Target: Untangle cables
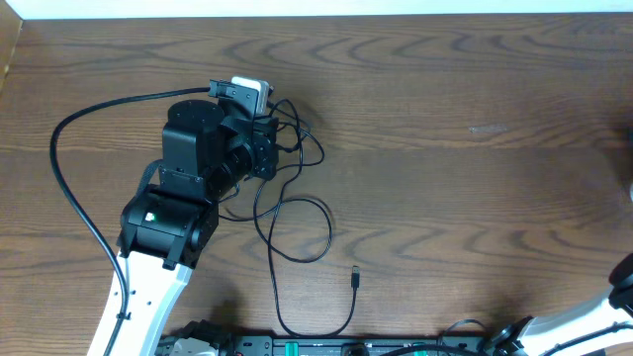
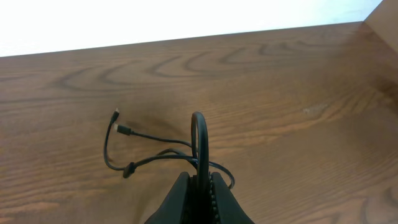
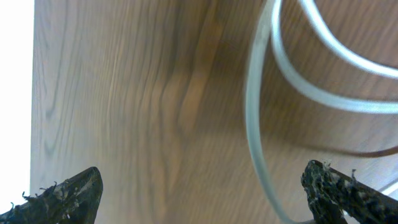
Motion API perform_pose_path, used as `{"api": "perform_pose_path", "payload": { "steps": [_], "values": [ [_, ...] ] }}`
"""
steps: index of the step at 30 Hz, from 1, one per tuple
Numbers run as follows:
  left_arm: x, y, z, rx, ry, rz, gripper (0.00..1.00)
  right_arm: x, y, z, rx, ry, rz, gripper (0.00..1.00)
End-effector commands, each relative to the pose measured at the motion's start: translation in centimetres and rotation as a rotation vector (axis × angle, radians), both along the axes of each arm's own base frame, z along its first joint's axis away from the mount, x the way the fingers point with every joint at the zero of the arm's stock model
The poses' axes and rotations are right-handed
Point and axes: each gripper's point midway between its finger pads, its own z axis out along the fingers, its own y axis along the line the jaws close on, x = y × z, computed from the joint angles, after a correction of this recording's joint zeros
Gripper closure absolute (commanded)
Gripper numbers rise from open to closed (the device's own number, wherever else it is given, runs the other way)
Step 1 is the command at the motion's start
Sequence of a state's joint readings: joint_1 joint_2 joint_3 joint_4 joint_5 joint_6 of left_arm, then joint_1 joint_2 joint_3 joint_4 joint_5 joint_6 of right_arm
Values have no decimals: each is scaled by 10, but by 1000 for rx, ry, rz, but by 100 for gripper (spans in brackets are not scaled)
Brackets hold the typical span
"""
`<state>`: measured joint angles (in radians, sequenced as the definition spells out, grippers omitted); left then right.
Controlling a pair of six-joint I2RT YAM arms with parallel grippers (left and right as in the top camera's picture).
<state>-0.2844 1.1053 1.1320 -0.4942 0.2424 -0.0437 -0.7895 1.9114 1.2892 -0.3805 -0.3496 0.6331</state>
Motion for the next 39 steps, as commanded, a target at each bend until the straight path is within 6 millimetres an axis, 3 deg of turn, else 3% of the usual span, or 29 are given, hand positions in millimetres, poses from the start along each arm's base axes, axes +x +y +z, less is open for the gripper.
{"api": "perform_pose_path", "payload": {
  "steps": [1,11,15,19,22,24,28,30,34,39],
  "values": [
    [-3,-3,0,6,-3,-26,92,18,35,-2,103,-2,3,1],
    [-6,-2,-6,14,26,-26,92,38,146,-19,197,143,204,1],
    [-9,-1,-10,19,44,-26,92,43,162,-24,88,198,267,1],
    [-13,0,-15,28,72,-26,92,35,127,-28,-118,297,158,2],
    [-15,1,-19,46,80,-37,92,29,93,-23,-205,307,68,15],
    [-15,1,-19,55,80,-43,93,25,73,-20,-217,293,20,26],
    [-15,1,-19,55,79,-43,92,1,22,-12,-209,280,-101,71],
    [-15,1,-19,55,79,-43,92,-19,-10,-6,-183,263,-177,80],
    [-15,1,-19,55,79,-43,92,-56,-56,4,-95,181,-283,77],
    [-15,1,-19,56,77,-45,92,-73,-90,27,-22,-41,-225,51]
  ]
}}
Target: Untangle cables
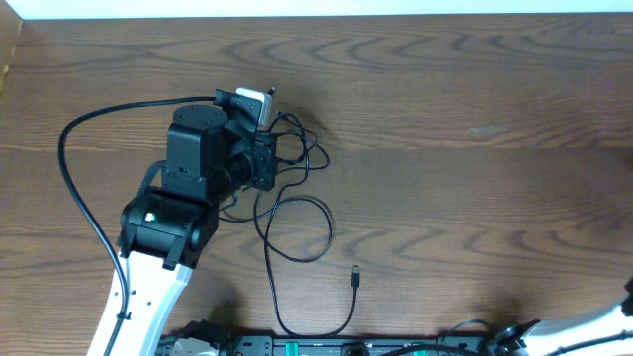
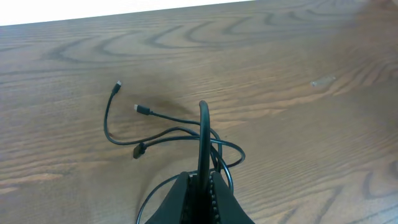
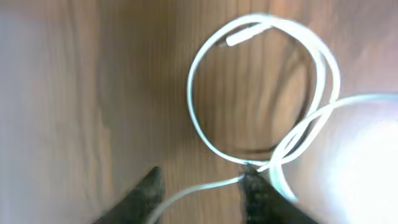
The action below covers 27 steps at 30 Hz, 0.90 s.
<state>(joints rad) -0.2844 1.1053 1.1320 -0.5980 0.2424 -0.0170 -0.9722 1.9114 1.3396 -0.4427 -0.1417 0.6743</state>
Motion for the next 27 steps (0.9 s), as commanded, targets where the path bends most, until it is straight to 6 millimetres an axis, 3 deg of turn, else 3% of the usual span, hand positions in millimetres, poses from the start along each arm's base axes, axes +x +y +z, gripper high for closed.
{"api": "perform_pose_path", "payload": {
  "steps": [1,3,7,12,20,24,27],
  "values": [
    [-2,-3,2,6,-11,-30,92,10,-4,26,47,-203,101,35],
    [-2,-3,2,7,-10,-30,92,10,-6,30,62,-239,82,1],
    [-2,-3,2,7,-10,-30,92,10,-1,24,106,-223,21,1],
    [-2,-3,2,7,-10,-30,92,-18,21,-5,231,-38,-215,1],
    [-2,-3,2,7,-11,-30,92,-49,66,-24,489,64,-554,1],
    [-2,-3,2,8,-11,-30,92,-48,82,-24,562,70,-545,1],
    [-2,-3,2,24,-21,-45,92,-32,89,-20,589,20,-414,1]
  ]
}}
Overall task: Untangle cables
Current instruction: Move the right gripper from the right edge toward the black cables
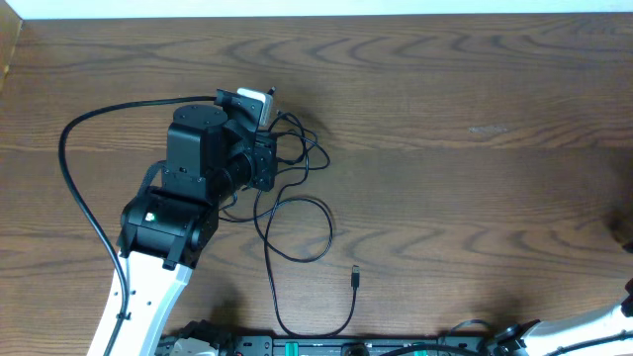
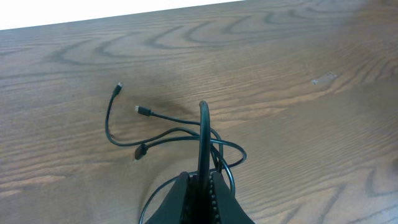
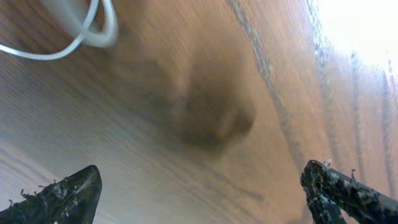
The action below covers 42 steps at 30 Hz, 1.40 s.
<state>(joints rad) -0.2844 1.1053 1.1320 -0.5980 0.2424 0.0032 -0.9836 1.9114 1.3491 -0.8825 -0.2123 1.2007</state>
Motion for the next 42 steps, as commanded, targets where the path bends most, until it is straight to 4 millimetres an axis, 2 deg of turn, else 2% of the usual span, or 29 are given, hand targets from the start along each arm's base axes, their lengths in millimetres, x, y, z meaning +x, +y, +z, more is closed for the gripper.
{"api": "perform_pose_path", "payload": {
  "steps": [1,5,11,12,16,19,23,26,28,30,32,37,38,39,40,42],
  "values": [
    [-2,-3,2,11,-13,-34,92,27,6,14,-4,-137,124,1],
    [-2,-3,2,11,-13,-34,92,37,20,16,2,-167,253,1],
    [-2,-3,1,11,-12,-33,92,31,62,12,148,-78,216,9],
    [-2,-3,1,11,-13,-33,92,30,66,11,162,-61,208,13],
    [-2,-3,1,11,-13,-34,92,16,81,6,163,84,222,27],
    [-2,-3,1,11,-13,-33,92,-7,88,3,122,280,209,27],
    [-1,-3,1,11,-13,-33,92,-35,87,8,0,535,153,24],
    [-1,-3,1,12,-11,-34,92,-32,90,9,-62,584,211,26],
    [-1,-4,-1,14,-7,-34,92,-17,94,6,-106,566,343,26],
    [0,-4,-3,18,-1,-37,92,10,100,2,-161,505,581,27],
    [2,-4,-6,28,4,-43,92,43,115,-2,-206,413,832,29],
    [5,-5,-14,60,14,-66,92,118,174,-3,-322,163,1307,26],
    [6,-6,-16,92,1,-94,92,137,196,-1,-363,90,1437,25],
    [7,-5,-17,114,-9,-110,92,148,211,0,-390,48,1520,25],
    [10,-2,-17,158,-30,-117,92,161,235,2,-428,-13,1641,24],
    [17,11,-16,229,-60,-71,92,172,265,5,-473,-69,1799,25]
  ]
}}
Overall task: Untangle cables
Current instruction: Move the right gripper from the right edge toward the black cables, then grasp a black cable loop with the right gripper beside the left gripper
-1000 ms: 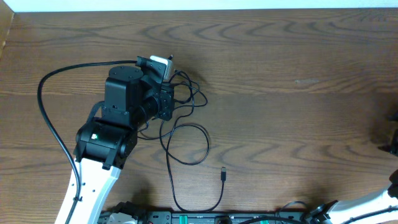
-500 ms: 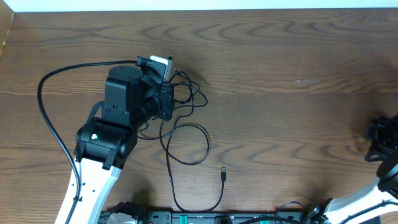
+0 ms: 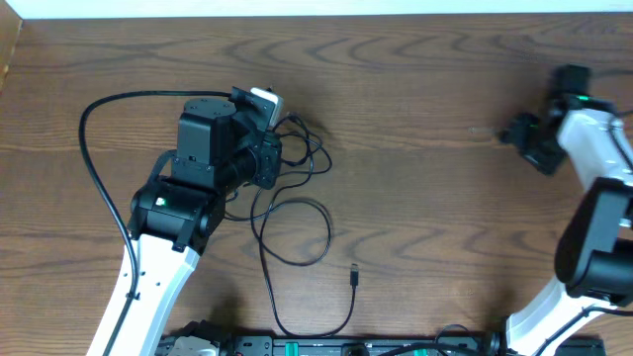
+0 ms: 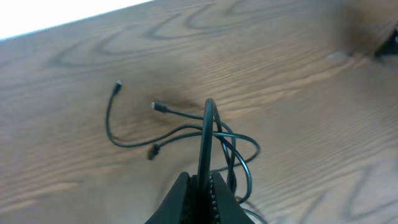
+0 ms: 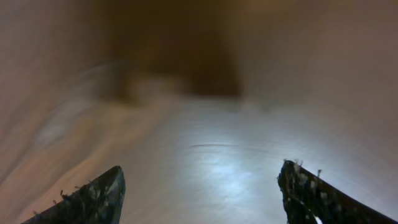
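Observation:
A thin black cable [image 3: 293, 229] lies in loose loops at the table's left middle, with one plug [image 3: 355, 276] near the front. My left gripper [image 3: 273, 150] is shut on a raised loop of this cable [image 4: 207, 134] above the tangle. In the left wrist view the gripper [image 4: 201, 179] pinches the strand, and three cable ends [image 4: 117, 83] lie spread on the wood beyond. My right gripper [image 3: 521, 132] is at the far right, open. Its fingers [image 5: 92, 196] stand wide apart over blurred bare wood with nothing between them. No white cable shows.
A thick black lead [image 3: 91, 129] arcs from the left arm's wrist across the left of the table. The table's back edge [image 3: 316, 14] meets a white strip. A rail with electronics [image 3: 326, 346] runs along the front edge.
My right arm now reaches over the far right of the table in the overhead view, and the white cable has left its wrist view. The left gripper has shifted slightly right, still holding the black cable.
My left gripper stayed shut on the black cable's loop at every moment, and the tangle shifted only slightly. My right gripper was open over a white cable, then above its coil, then had it at the view's edge, and now faces bare wood.

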Motion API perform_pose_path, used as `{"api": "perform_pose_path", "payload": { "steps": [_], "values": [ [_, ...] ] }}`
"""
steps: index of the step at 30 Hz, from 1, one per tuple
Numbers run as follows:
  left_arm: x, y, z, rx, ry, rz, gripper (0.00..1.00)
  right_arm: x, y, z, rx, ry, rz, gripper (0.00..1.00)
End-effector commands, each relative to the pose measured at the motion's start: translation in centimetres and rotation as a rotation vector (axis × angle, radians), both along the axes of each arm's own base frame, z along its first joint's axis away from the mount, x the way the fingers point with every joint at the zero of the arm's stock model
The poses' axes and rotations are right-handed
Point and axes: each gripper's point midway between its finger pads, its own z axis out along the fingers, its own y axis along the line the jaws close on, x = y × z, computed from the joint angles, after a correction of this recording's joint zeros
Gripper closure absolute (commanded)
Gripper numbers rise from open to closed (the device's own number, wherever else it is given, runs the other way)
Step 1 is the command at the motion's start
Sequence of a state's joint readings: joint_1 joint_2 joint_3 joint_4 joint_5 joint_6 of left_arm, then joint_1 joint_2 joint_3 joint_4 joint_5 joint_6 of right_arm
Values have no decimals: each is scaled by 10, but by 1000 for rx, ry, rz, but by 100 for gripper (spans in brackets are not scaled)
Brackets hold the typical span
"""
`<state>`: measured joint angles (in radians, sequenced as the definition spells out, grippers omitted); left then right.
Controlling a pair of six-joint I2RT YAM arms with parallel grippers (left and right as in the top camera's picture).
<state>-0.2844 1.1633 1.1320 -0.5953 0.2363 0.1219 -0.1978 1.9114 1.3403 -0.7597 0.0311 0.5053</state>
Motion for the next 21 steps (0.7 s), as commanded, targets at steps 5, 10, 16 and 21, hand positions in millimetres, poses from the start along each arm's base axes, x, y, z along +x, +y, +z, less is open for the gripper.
{"api": "perform_pose_path", "payload": {
  "steps": [5,10,16,21],
  "values": [
    [28,72,14,343,-159,284,77,21,123,7,-40,-70,720,16],
    [22,110,16,495,-154,444,74,21,175,10,-68,-107,914,13],
    [20,114,15,515,-142,454,66,17,215,12,-103,-141,1107,13],
    [22,113,17,506,-156,458,62,17,255,19,-59,-223,1187,20]
  ]
}}
